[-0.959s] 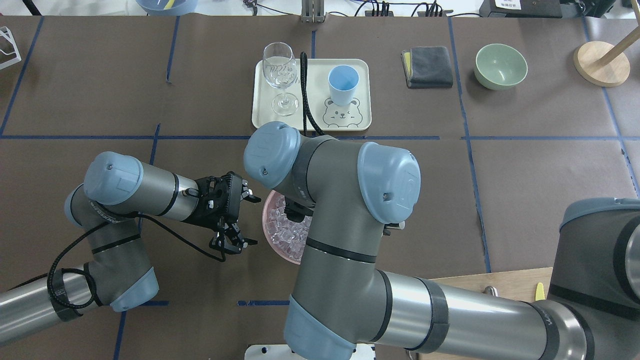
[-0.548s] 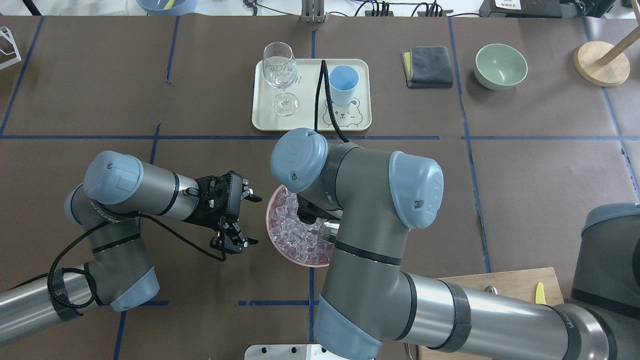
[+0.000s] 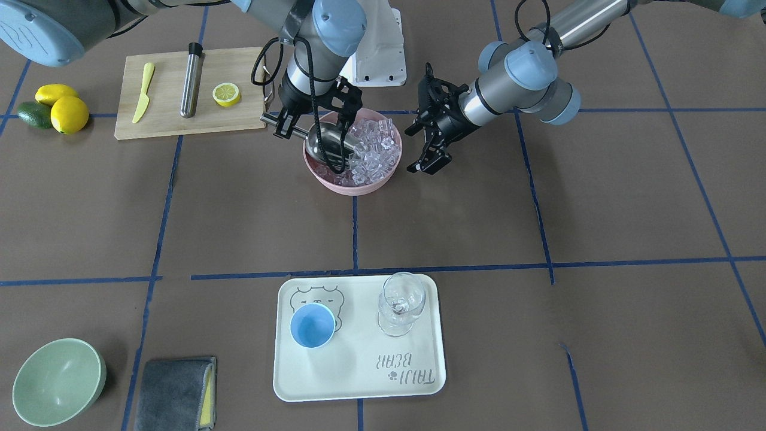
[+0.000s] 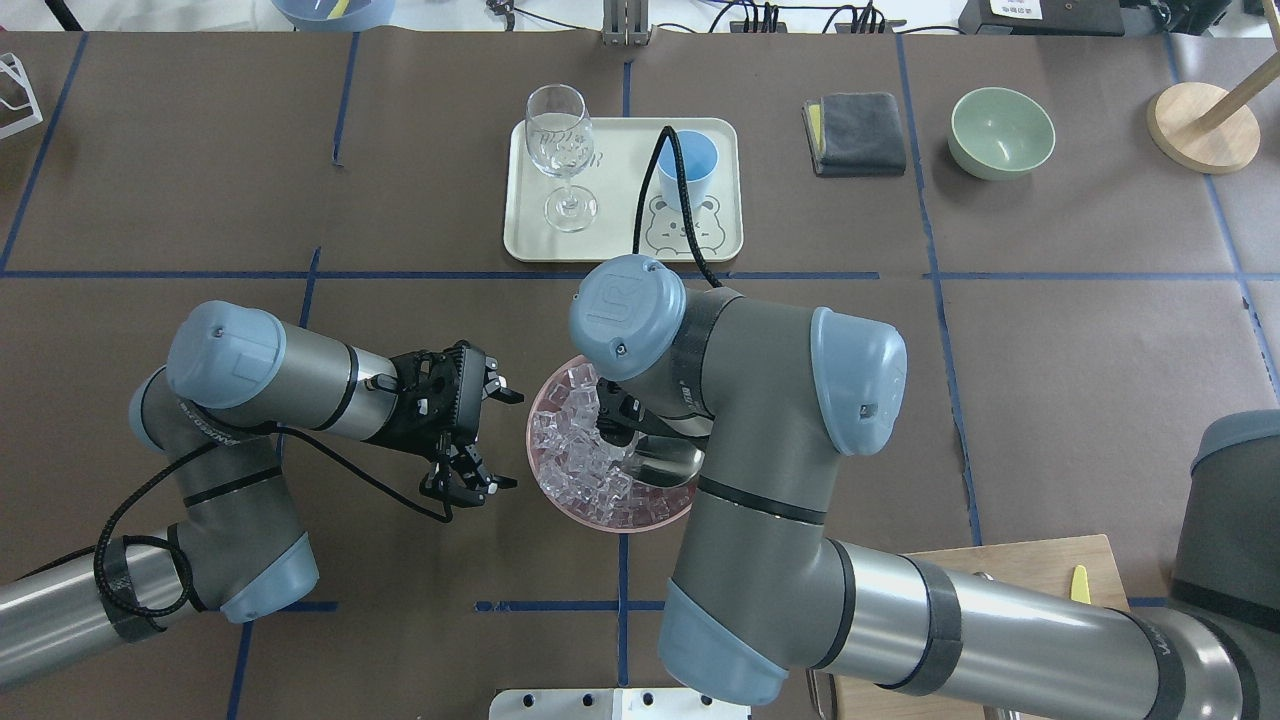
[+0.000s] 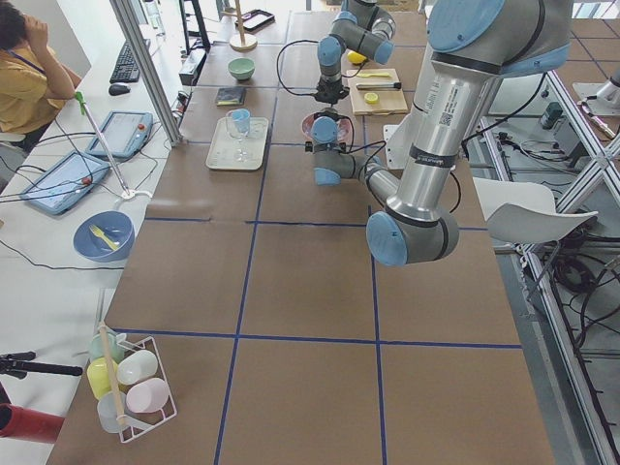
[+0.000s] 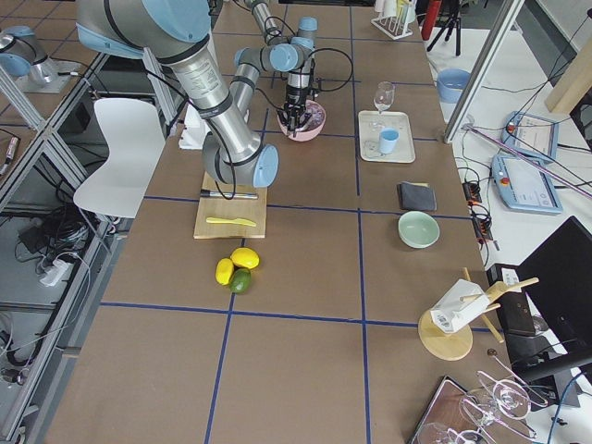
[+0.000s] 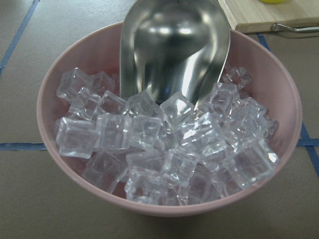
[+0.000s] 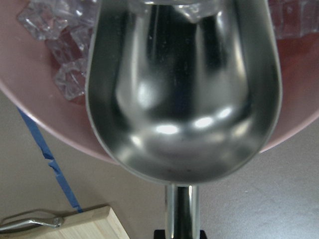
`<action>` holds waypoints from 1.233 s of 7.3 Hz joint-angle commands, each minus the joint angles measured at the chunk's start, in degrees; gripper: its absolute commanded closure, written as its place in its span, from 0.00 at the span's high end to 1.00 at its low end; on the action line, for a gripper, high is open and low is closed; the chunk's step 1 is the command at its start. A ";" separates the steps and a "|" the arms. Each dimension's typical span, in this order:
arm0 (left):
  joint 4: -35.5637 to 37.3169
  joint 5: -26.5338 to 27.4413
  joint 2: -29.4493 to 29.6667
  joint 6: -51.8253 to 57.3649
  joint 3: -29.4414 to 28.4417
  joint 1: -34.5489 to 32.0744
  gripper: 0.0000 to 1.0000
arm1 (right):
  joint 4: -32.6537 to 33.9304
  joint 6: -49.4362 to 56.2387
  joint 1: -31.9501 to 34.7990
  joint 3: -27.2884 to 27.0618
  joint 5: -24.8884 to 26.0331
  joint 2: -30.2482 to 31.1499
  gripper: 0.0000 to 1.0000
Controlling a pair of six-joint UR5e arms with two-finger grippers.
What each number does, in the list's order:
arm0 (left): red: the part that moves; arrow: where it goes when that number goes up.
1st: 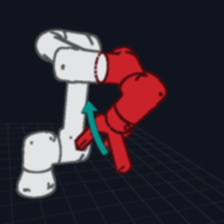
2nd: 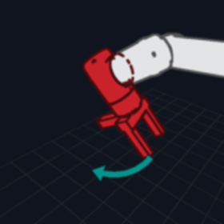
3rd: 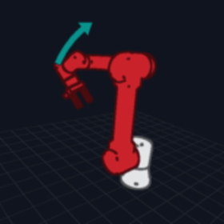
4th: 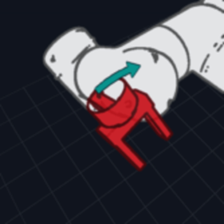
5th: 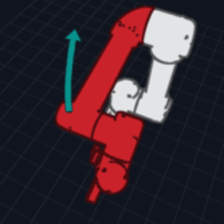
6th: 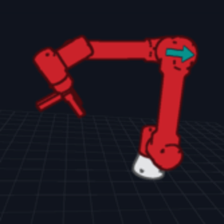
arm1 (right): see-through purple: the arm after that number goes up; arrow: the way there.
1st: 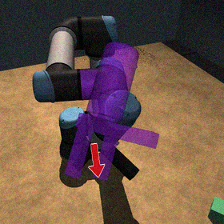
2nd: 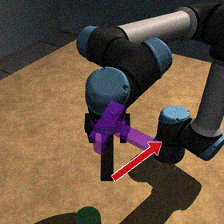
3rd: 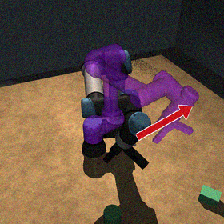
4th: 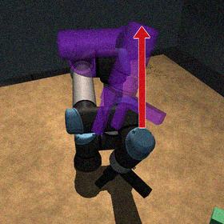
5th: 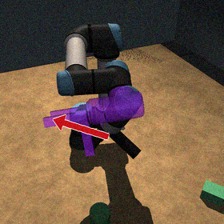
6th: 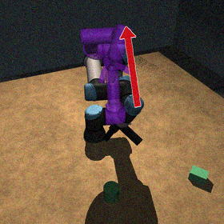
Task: Put ice in cup with scoop
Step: 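Lower the scoop into the ice cubes with the right gripper, then drag the scoop through the ice and lift it out, right gripper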
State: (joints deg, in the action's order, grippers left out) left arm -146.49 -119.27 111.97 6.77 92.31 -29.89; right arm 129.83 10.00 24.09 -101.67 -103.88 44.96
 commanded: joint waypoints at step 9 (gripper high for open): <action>1.20 -0.09 0.00 0.00 1.20 -0.70 1.00 | -21.69 -0.59 2.80 -0.89 -7.55 8.20 0.00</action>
State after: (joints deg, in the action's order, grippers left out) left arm -145.98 -119.34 111.88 6.77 93.19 -30.47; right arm 113.10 9.77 26.50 -102.24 -110.23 51.54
